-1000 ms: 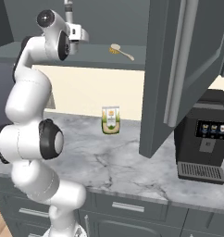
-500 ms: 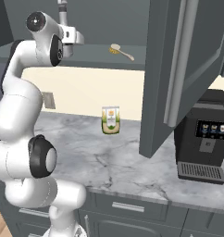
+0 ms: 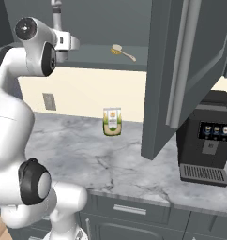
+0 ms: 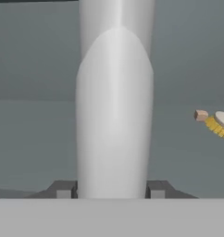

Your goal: Pick the spray and dish brush from the cabinet and place them on the counter.

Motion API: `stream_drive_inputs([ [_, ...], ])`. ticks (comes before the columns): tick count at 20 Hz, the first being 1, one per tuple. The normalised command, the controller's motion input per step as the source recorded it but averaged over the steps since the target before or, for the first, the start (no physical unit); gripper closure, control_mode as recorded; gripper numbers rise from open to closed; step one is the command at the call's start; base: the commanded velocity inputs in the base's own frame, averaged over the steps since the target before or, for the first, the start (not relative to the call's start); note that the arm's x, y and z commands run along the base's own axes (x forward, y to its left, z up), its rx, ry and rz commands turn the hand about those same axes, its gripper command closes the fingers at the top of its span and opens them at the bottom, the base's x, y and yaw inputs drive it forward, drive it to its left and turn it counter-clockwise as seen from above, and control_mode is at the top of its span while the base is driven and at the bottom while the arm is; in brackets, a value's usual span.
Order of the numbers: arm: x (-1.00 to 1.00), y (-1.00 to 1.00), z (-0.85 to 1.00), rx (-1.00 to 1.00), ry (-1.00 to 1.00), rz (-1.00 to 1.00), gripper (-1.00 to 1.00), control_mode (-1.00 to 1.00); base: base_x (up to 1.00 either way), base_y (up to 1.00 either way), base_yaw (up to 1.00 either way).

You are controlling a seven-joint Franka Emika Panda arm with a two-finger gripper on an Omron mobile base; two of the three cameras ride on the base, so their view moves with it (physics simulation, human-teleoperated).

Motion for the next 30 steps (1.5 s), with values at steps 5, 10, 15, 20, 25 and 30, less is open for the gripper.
stream_drive_inputs([
  [5,-0.65,0.0,0.34,0.01,-0.01,0.01,1.0,-1.0,0.0,0.0,0.0],
  [10,-0.68,0.0,0.15,0.03,-0.01,0.0,1.0,-1.0,0.0,0.0,0.0],
  [15,-0.7,0.0,-0.04,0.01,-0.02,0.0,1.0,-1.0,0.0,0.0,0.0],
  [20,-0.59,0.0,-0.44,0.0,-0.04,0.02,1.0,-1.0,0.0,0.0,0.0],
  [25,-0.58,0.0,-0.48,0.0,-0.06,0.04,1.0,-1.0,0.0,0.0,0.0],
  [30,-0.66,0.0,-0.31,0.0,-0.07,0.07,1.0,-1.0,0.0,0.0,0.0],
])
